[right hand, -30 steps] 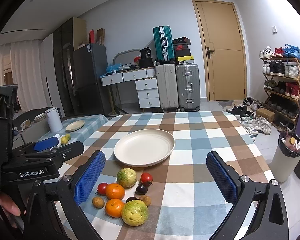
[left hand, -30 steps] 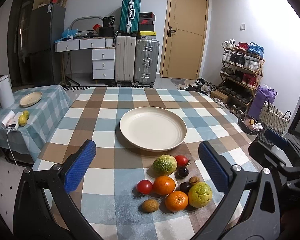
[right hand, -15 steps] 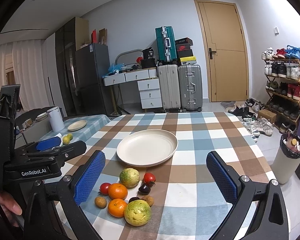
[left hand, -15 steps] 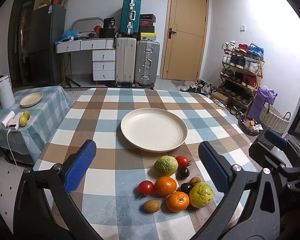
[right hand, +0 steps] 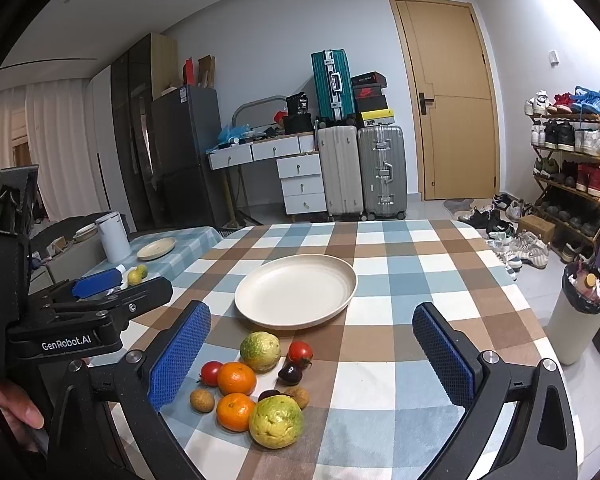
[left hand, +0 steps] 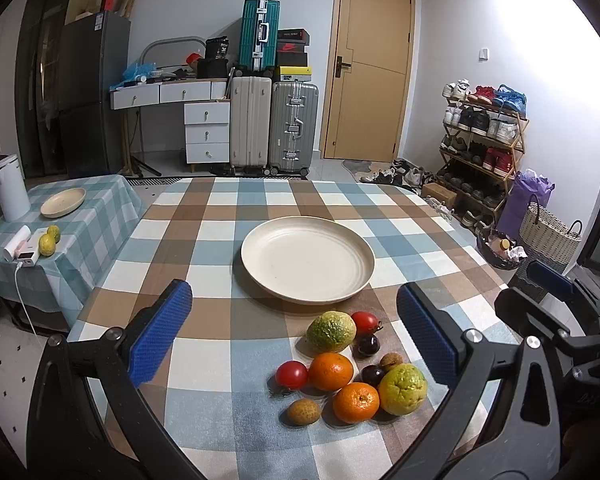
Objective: Organize fruits
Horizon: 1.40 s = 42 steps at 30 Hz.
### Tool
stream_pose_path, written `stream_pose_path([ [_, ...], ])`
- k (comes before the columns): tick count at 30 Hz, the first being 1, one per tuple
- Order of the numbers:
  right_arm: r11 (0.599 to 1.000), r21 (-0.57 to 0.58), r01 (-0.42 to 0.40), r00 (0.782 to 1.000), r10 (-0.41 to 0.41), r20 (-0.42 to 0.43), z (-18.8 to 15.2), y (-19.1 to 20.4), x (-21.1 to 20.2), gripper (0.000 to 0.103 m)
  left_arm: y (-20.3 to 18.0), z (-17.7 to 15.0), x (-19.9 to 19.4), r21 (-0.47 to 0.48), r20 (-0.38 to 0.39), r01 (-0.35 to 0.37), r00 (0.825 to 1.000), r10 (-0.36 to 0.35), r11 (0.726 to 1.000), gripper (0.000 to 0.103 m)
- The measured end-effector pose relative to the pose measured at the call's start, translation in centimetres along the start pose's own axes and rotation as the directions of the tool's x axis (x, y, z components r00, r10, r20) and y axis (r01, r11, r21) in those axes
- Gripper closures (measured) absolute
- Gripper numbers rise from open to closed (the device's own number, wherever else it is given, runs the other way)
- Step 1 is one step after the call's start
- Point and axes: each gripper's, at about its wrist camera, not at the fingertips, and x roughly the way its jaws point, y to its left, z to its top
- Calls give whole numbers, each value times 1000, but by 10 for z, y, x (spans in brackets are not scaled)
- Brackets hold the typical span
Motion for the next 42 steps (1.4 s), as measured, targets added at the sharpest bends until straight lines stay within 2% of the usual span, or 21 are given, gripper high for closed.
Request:
stream_pose_path([
  [23,1000,1,-16,1000,16,-11,-2,-2,1,0,1,-2,-1,4,2,-5,1000,5,1000,1],
  [33,996,67,-63,990,72,-125,-23,-14,21,0,17,-10,4,0,-13,-21,1000,21,1000,1],
  [42,975,161,-151,950,188,-249,-54,-19,50,0,25,-18,23,-2,-51,-31,998,31,1000,1],
])
